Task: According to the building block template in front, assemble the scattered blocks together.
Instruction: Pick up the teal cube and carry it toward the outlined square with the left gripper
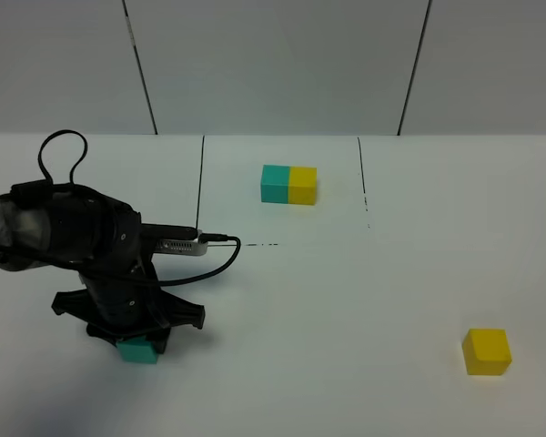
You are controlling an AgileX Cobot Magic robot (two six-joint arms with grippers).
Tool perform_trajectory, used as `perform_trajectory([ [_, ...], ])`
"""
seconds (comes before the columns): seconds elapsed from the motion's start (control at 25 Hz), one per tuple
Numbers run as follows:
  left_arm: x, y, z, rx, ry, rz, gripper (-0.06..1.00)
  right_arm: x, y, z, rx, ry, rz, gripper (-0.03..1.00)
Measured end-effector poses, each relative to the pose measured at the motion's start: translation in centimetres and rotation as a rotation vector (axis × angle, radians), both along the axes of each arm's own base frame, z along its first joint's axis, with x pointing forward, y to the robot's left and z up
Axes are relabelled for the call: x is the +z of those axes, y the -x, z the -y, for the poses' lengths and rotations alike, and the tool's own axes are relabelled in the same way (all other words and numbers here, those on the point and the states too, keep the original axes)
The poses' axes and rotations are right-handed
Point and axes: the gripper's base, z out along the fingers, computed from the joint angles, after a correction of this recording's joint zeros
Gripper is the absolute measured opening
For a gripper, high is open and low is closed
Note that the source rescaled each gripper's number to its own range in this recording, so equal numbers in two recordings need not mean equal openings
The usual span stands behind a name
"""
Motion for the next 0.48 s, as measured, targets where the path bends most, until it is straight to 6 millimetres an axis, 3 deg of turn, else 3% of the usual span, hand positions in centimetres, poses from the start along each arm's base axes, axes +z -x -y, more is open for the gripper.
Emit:
perform_trajectory([
  [0.16, 3.8, -0.8, 0.4, -0.141, 0.0, 0.008, 0.0, 0.0, 0.0, 0.0, 0.0, 0.0, 0.0, 1.0],
  [0.32, 7.8, -1.8, 0.8, -0.41, 0.001, 0.042, 0.0, 0.0, 0.0, 0.0, 0.0, 0.0, 0.0, 1.0],
  [0.48, 9.6, -2.2, 1.3, -0.71, 0.026, 0.043, 0.0, 0.0, 0.0, 0.0, 0.0, 0.0, 0.0, 1.0],
])
